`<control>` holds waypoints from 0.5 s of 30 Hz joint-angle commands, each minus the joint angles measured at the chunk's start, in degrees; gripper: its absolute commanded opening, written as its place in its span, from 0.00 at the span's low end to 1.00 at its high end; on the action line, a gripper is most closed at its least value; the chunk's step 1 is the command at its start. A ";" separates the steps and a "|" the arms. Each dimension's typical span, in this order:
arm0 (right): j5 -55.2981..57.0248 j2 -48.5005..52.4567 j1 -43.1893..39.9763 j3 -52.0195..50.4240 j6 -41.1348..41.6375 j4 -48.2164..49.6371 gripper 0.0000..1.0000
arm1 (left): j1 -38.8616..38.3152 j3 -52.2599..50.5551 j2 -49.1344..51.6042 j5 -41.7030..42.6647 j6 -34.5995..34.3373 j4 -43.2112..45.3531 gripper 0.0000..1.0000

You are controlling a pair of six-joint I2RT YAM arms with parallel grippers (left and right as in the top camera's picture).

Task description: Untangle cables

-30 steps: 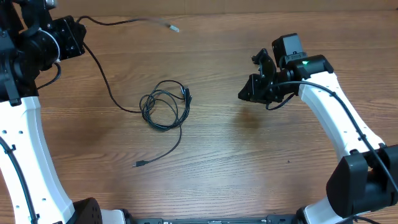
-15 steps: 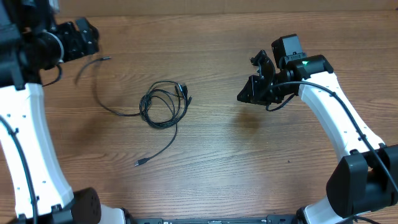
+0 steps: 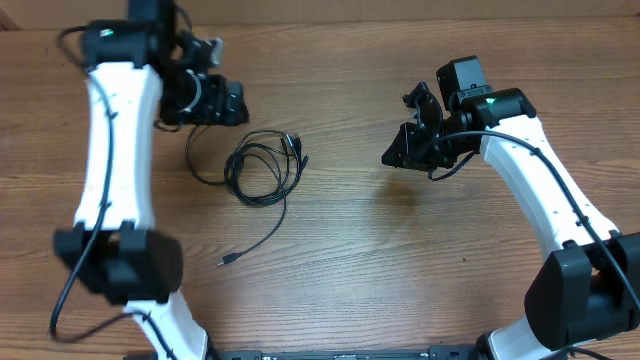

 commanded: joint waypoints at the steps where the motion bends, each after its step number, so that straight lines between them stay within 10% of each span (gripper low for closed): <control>1: -0.61 -0.92 0.07 1.44 -0.50 -0.39 0.17 | -0.96 0.79 5.68 -4.44 1.42 -1.01 0.84; 15: 0.63 -0.92 0.07 1.44 -0.50 -1.25 0.17 | -1.01 0.79 19.67 -10.38 -2.62 -0.61 0.68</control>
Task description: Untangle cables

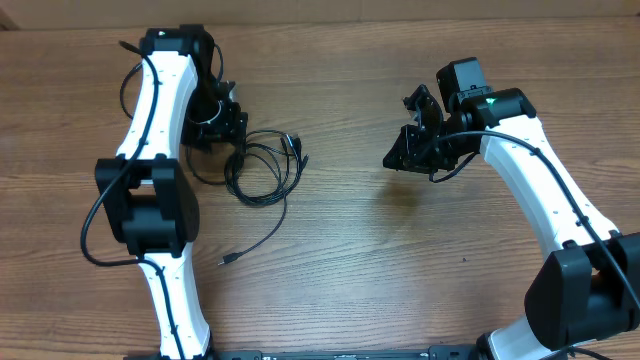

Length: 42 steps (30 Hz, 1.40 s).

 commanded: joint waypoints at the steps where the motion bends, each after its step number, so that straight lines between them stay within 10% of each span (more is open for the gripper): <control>1: 0.37 -0.94 0.07 1.44 -0.48 -0.02 0.17 | -0.07 0.79 2.99 -1.01 -0.57 0.46 0.68; 10: 0.55 -0.94 0.07 1.44 -0.48 -0.04 0.17 | -0.28 0.70 4.42 -0.59 -0.59 5.51 0.47; 31: 0.52 -0.94 0.07 1.44 -0.46 -0.66 0.17 | -0.35 -9.51 4.42 -0.94 -3.17 13.60 0.46; 37: 0.52 -0.94 0.07 1.44 -0.46 -0.92 0.17 | -0.39 -10.82 4.39 1.95 -3.13 13.09 0.04; 42: 0.52 -0.94 0.07 1.44 -0.46 -1.07 0.17 | -0.44 -6.80 4.28 11.52 -1.81 9.16 0.04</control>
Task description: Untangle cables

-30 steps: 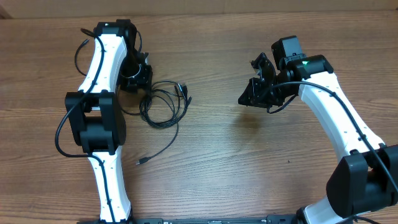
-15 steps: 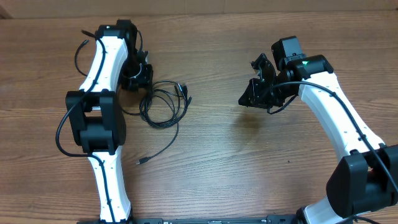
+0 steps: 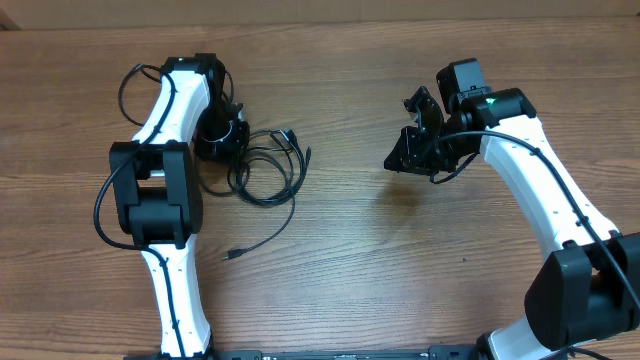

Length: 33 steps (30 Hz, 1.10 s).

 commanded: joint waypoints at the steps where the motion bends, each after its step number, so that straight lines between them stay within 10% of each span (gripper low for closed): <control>1: 0.13 -0.94 0.07 1.44 -0.44 -0.15 0.17 | -0.28 5.03 0.24 9.68 1.62 -3.06 0.04; 16: -11.37 -0.94 0.57 1.44 -0.68 3.80 0.17 | -2.58 44.59 -1.25 34.25 6.69 -19.37 0.04; 25: -20.28 -0.92 5.22 1.44 -0.63 13.46 0.20 | -9.05 46.77 -3.93 26.73 7.02 -19.37 0.04; 33: -5.01 -0.92 9.70 1.42 1.29 14.03 0.27 | -13.11 46.77 -10.19 18.80 6.23 -19.37 0.04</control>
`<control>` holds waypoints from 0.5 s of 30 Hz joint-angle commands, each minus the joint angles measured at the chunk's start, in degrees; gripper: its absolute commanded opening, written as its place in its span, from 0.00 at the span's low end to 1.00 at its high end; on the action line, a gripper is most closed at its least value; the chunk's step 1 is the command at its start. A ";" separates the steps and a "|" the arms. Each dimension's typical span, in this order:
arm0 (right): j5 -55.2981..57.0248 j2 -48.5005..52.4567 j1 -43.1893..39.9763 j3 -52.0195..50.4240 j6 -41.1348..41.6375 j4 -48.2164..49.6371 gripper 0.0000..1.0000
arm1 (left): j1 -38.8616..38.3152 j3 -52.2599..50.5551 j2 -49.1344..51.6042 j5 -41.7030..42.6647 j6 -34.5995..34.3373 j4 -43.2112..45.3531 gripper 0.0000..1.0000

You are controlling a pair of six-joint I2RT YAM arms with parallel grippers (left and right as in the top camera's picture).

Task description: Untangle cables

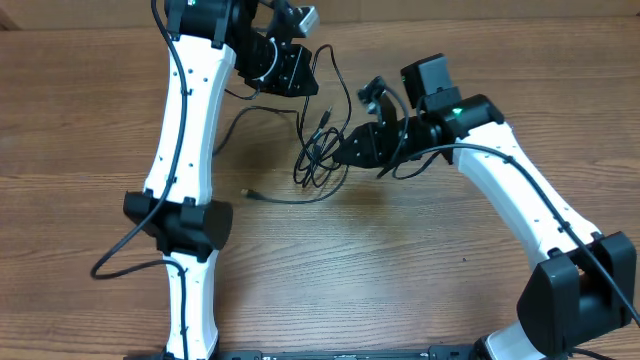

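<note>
A thin black cable [318,150] hangs in a loose tangle above the middle of the table. One strand rises from it to my left gripper [296,62], which is raised at the far side and shut on the cable. A plug end [250,193] lies on the wood to the left of the tangle, and another strand [240,118] trails left under the left arm. My right gripper [343,152] has reached in from the right. Its fingertips are at the tangle's right edge and look open, with nothing clearly between them.
The wooden table [420,270] fills the view. The left arm [185,150] runs from the near edge up to the far edge on the left. The right arm [520,190] crosses from the near right corner.
My left gripper has risen and shifted right toward the far edge, lifting the cable with it. The tangle has moved right and stretched out. My right gripper has moved left to the tangle.
The coil lay flat left of centre, with my left gripper just to its left and my right gripper far off on the right. The left gripper closed in on the coil over the following moments. Now it holds the cable raised, and the right gripper has joined it.
</note>
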 commanded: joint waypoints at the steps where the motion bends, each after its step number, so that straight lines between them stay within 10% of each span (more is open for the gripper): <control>1: 10.12 -0.92 1.40 1.42 2.97 0.17 0.31 | -1.09 1.33 -6.45 -3.87 0.17 -0.13 0.04; 9: 17.35 -0.81 2.64 1.38 8.68 2.62 0.50 | -1.51 1.33 -13.18 -2.45 -1.33 -0.04 0.05; 15: -1.29 -0.81 2.64 1.38 3.93 9.11 0.53 | -1.84 1.33 -16.90 -2.34 -1.27 2.51 0.04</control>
